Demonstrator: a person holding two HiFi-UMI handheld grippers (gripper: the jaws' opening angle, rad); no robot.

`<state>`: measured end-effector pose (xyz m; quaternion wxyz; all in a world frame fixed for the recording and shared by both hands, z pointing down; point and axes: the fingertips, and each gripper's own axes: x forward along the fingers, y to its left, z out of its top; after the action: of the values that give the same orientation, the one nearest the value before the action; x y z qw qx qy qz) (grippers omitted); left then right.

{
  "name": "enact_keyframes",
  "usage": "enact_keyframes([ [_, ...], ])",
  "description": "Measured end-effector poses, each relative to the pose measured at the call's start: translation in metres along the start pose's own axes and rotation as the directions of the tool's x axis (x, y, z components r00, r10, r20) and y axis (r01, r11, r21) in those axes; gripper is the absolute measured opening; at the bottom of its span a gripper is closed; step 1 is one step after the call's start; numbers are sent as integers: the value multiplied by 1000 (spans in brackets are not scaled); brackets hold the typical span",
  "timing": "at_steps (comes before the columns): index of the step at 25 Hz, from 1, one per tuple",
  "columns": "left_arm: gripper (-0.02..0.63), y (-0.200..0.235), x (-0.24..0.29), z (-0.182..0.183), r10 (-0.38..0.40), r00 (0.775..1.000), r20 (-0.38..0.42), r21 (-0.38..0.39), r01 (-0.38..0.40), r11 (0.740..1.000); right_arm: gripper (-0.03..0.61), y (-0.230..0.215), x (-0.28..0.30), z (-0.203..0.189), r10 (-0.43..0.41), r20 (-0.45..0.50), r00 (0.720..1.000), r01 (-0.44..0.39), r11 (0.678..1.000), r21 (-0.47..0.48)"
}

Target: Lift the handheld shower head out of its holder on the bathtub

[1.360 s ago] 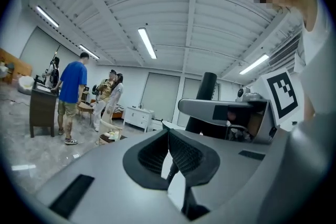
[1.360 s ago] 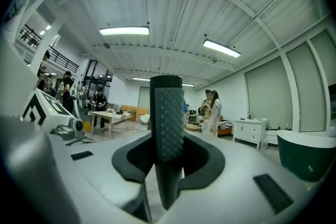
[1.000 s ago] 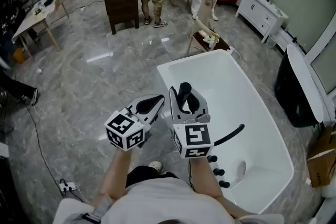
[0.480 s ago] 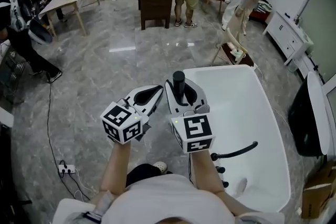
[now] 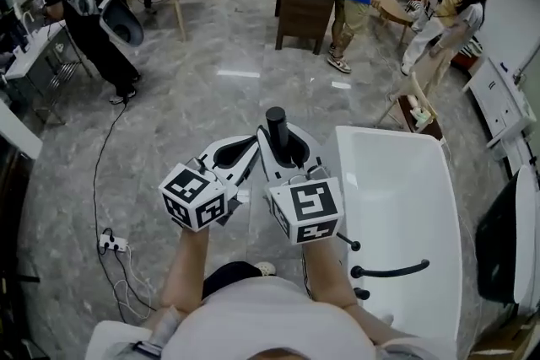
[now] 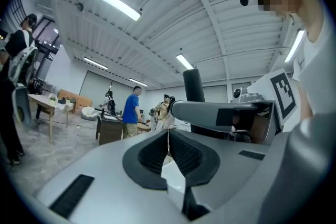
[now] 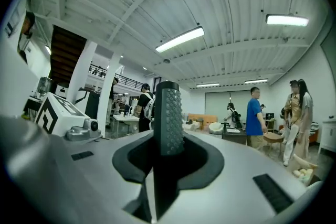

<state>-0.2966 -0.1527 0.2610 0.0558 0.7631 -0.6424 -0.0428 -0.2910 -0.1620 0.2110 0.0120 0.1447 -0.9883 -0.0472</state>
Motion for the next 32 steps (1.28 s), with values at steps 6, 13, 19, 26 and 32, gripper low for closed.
enact_keyframes([
  [6, 12, 28, -38, -5, 102, 995, 5, -12, -102, 995, 110, 42, 22, -13, 93, -24, 995, -93, 995, 20],
  [13, 12, 39, -53, -12, 130, 992, 11, -20, -129, 991, 110, 56, 29, -21, 114, -22, 993, -113, 992, 49],
  [19, 12, 32, -42, -15, 97, 995, 14, -24, -97, 995, 110, 43, 22, -24, 86, -18, 996, -85, 994, 71],
  [26, 12, 23, -35, -12, 84, 996, 22, -19, -83, 996, 109, 34, 10, -22, 60, -16, 998, -59, 996, 63],
  [32, 12, 17, -33, -13, 80, 997, 22, -25, -80, 996, 109, 28, 2, -21, 44, -17, 999, -43, 997, 64],
])
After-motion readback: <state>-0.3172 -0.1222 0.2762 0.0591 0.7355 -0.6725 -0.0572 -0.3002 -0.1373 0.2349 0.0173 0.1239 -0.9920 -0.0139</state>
